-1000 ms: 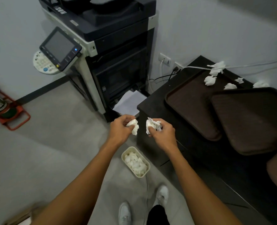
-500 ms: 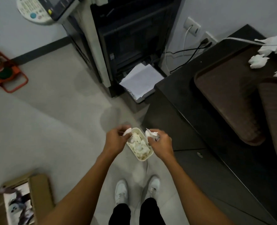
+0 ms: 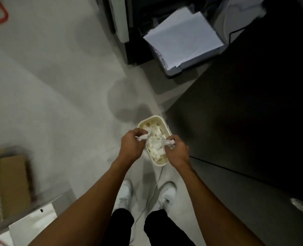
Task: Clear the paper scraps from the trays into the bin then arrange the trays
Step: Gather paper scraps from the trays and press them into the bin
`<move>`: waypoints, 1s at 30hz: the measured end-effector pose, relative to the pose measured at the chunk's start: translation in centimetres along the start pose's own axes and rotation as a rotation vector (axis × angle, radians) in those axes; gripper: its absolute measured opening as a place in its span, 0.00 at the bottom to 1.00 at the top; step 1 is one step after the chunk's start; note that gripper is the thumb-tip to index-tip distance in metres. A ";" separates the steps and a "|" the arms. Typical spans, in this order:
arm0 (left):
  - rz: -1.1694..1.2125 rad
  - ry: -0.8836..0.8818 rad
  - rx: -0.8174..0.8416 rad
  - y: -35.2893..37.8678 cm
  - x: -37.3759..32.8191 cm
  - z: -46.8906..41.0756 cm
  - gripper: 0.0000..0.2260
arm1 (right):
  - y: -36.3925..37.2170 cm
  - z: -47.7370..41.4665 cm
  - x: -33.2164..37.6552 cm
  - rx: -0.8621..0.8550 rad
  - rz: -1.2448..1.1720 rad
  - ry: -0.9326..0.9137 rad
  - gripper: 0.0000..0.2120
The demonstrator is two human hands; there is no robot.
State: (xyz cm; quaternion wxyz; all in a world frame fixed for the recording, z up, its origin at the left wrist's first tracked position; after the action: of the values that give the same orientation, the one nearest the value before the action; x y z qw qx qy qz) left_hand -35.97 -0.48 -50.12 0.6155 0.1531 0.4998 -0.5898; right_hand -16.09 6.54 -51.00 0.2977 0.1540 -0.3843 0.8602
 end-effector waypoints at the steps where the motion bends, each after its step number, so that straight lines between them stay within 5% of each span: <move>1: -0.003 -0.003 -0.002 0.5 1.1 -0.7 0.08 | 1.1 -1.2 -0.5 0.002 0.024 0.006 0.11; 8: -0.010 0.004 -0.047 1.8 7.2 -4.4 0.07 | 8.6 -8.4 -2.6 0.021 0.126 -0.026 0.17; 14: -0.051 0.036 -0.072 1.5 10.2 -5.5 0.05 | 14.1 -10.5 -4.7 0.246 0.368 -0.063 0.28; 24: -0.160 0.148 0.055 5.7 8.3 -5.1 0.07 | 5.0 -7.7 -6.9 -0.114 0.071 -0.083 0.23; 30: -0.325 0.185 0.216 11.1 8.7 -4.2 0.08 | 4.6 -8.1 -10.4 -0.031 0.256 -0.112 0.25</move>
State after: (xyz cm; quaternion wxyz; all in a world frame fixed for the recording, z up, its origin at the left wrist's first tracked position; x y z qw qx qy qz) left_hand -29.78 0.67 -63.38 0.4437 0.1892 0.5062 -0.7149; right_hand -11.19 6.07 -64.06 0.1661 0.1468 -0.4300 0.8752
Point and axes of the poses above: each hand's wrist, its own z-axis away from the middle knuckle, its own y-axis out of the palm, x = y × z, the point moved 7 cm from there along -z, towards the middle knuckle, and after that the axes turned 7 degrees about y, right-handed, at the moved point
